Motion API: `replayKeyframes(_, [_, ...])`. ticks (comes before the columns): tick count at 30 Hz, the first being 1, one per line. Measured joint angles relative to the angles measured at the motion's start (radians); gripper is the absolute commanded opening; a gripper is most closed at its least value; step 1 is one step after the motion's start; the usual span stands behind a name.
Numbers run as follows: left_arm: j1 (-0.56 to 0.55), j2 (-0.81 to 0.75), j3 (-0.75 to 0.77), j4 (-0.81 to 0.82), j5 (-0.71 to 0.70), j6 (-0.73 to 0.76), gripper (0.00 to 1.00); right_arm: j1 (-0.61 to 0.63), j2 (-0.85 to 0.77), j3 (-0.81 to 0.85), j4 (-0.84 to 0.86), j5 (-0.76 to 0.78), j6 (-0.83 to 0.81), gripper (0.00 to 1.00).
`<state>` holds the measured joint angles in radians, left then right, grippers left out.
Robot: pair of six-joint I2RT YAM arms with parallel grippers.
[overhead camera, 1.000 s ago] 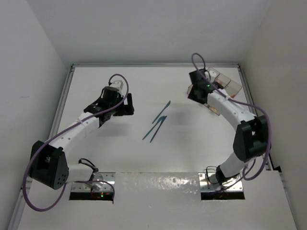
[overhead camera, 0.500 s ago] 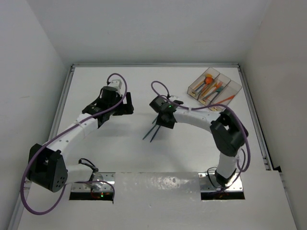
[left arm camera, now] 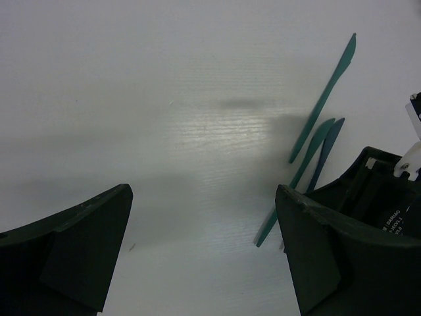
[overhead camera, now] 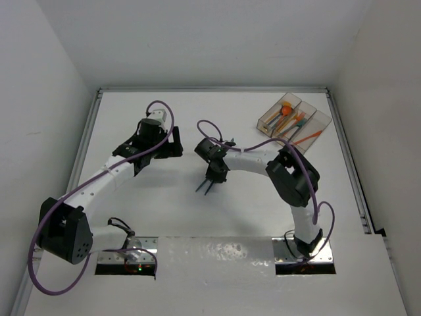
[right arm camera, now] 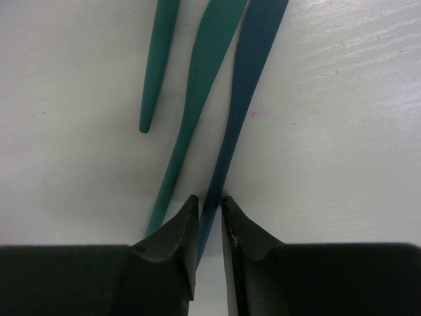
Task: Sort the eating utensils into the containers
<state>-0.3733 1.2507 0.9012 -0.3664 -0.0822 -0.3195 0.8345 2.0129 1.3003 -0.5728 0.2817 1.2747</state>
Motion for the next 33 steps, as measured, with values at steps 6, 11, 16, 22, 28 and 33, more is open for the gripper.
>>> replayKeyframes(6, [0.0,0.0,0.0,0.0,-0.002,0.0,0.89,-0.009,-0.022,-0.043,0.023,-0.006,0.026,0.0])
replayKeyframes(11, [0.0,0.0,0.0,0.0,-0.003,0.0,0.89,-0.068,-0.133,-0.193,0.043,-0.003,0.011,0.0])
replayKeyframes(16, [0.0,0.0,0.0,0.0,0.0,0.0,0.89,-0.195,-0.257,-0.295,0.009,0.07,-0.106,0.0])
replayKeyframes(22, [0.0,0.0,0.0,0.001,0.008,0.0,0.89,-0.41,-0.43,-0.271,0.023,0.146,-0.301,0.0])
replayKeyframes(28, [0.0,0.0,0.0,0.002,0.015,0.0,0.89,-0.695,-0.438,-0.162,0.067,0.151,-0.436,0.0])
replayKeyframes(33, [0.0,0.001,0.0,0.003,0.015,0.001,0.89,-0.864,-0.341,-0.049,0.11,0.121,-0.506,0.0])
